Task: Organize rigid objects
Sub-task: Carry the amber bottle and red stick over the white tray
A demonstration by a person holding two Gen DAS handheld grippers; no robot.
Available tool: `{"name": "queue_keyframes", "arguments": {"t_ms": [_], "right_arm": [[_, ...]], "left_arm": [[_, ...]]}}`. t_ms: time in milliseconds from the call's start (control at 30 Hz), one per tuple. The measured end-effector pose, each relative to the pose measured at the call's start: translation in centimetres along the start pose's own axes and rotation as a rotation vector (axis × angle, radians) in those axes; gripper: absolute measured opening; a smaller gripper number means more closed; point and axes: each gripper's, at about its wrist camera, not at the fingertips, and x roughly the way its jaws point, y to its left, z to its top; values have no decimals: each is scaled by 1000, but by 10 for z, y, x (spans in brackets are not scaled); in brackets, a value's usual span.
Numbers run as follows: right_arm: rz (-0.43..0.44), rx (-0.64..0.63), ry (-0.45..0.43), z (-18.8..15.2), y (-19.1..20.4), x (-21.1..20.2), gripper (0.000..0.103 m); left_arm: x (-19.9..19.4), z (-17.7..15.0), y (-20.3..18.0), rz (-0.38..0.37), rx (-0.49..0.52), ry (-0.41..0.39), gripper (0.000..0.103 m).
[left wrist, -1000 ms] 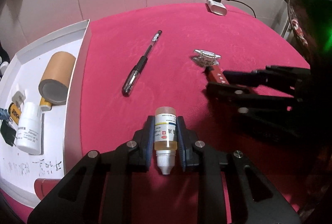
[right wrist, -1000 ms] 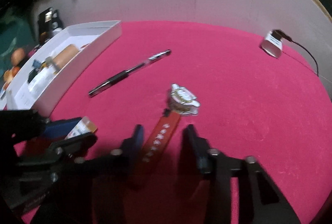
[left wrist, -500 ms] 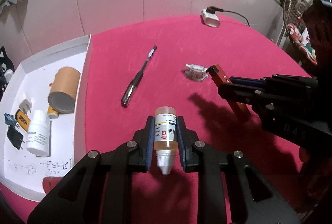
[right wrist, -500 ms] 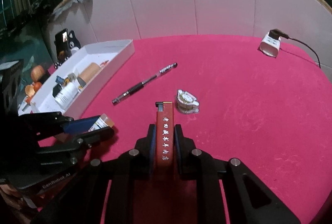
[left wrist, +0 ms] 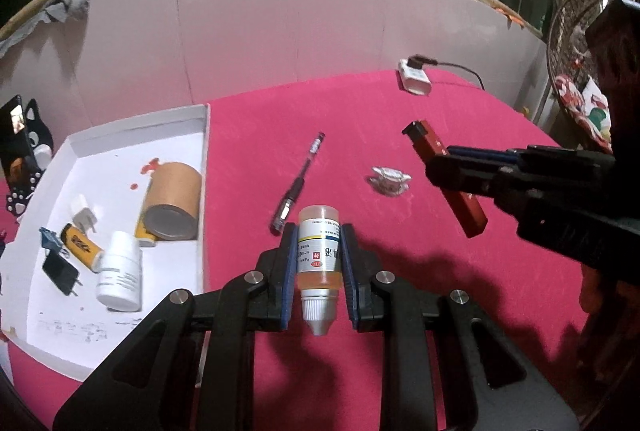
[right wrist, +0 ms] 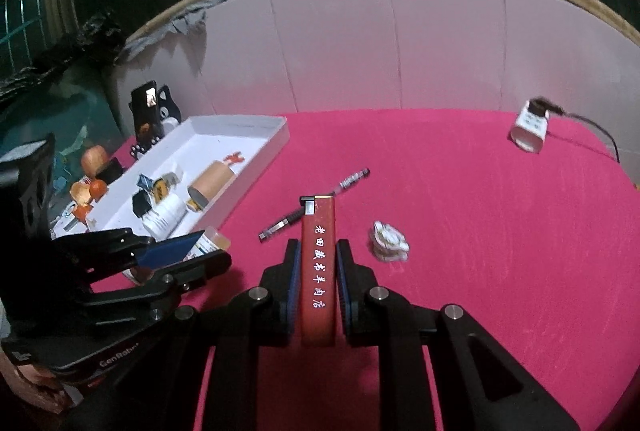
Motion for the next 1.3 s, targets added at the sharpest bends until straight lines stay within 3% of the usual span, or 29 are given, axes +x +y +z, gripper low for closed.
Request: {"name": "queue_keyframes", "arguments": {"t_ms": [767, 1300], "right_arm": [[42, -158, -115, 49, 75, -9, 16], [78, -200, -142, 75, 113, 1, 16]], "left_arm": [[-56, 3, 74, 121, -149, -151, 20], [-78, -5, 135, 244, -239, -186, 20]]}}
